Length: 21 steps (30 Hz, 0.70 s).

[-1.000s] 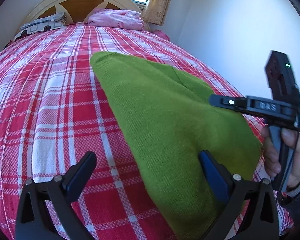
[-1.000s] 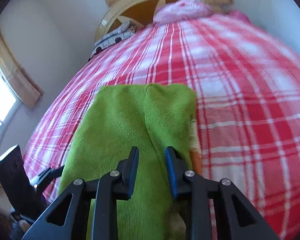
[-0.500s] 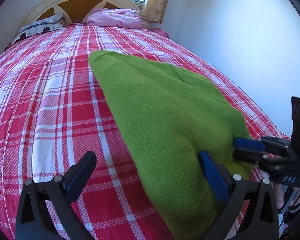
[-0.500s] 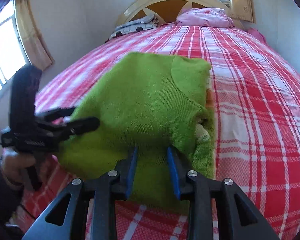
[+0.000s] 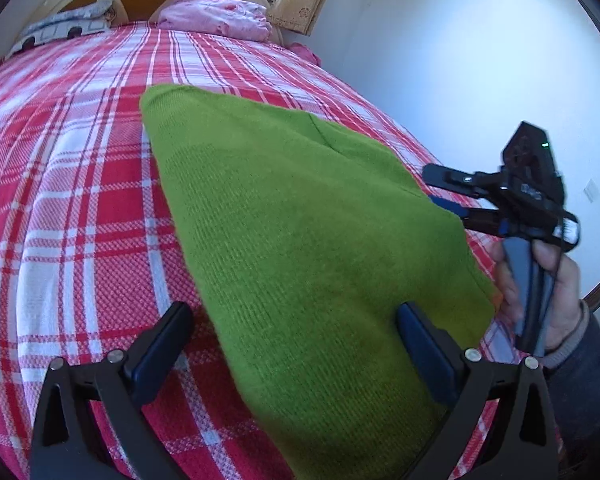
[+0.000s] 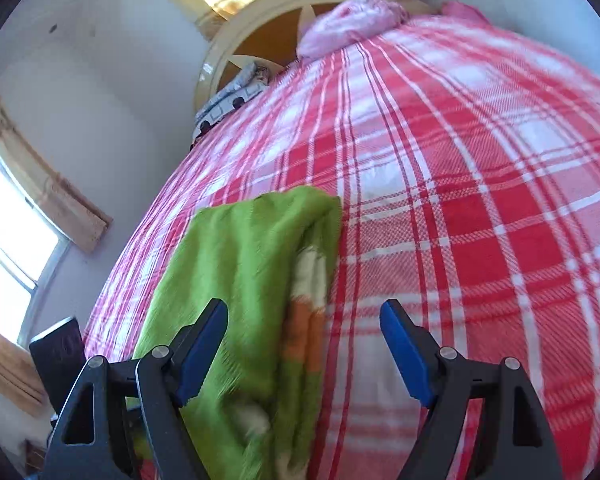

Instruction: Fold small clothes

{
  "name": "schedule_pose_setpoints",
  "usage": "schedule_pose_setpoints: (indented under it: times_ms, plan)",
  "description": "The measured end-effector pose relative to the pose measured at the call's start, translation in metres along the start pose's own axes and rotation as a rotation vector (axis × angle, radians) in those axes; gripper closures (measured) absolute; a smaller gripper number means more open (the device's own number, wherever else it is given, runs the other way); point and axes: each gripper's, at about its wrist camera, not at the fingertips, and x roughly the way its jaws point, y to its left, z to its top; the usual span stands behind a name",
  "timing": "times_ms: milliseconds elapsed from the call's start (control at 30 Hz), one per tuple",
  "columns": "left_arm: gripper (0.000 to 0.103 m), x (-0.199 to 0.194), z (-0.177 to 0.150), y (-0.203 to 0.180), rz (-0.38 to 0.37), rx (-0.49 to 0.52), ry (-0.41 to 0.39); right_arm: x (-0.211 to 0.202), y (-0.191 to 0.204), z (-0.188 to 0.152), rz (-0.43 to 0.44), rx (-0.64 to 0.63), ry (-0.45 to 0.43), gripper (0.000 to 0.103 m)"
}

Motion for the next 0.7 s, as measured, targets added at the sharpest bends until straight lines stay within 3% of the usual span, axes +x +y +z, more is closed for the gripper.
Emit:
schedule_pose_setpoints:
  times_ms: [267,367,467,533,567,600,700]
  plan:
    - [0.000,0.002,-0.001,-0.004,-0.004,0.002,-0.002,0.035,-0.014,0.016,0.117,0.090,0.067,0.024]
    - [0.000,0.003,-0.001,-0.005,-0.007,0.008,-0.001,0.052,-0.009,0.019,0.155,0.068,0.104,0.033]
    - [0.000,0.005,0.001,-0.004,-0.017,0.006,-0.001,0.066,-0.003,0.020,0.180,0.050,0.129,0.036]
    - [0.000,0.005,0.000,-0.006,-0.015,0.009,-0.002,0.071,-0.004,0.021,0.196,0.061,0.129,0.044]
    - [0.003,0.006,0.000,-0.008,-0.019,0.020,-0.003,0.073,-0.005,0.020,0.194,0.065,0.132,0.061]
    - [0.009,0.006,0.000,-0.010,-0.034,0.033,0.001,0.077,-0.007,0.021,0.210,0.070,0.147,0.066]
    - [0.014,0.005,0.000,-0.012,-0.035,0.044,-0.003,0.077,-0.002,0.019,0.220,0.032,0.134,0.069]
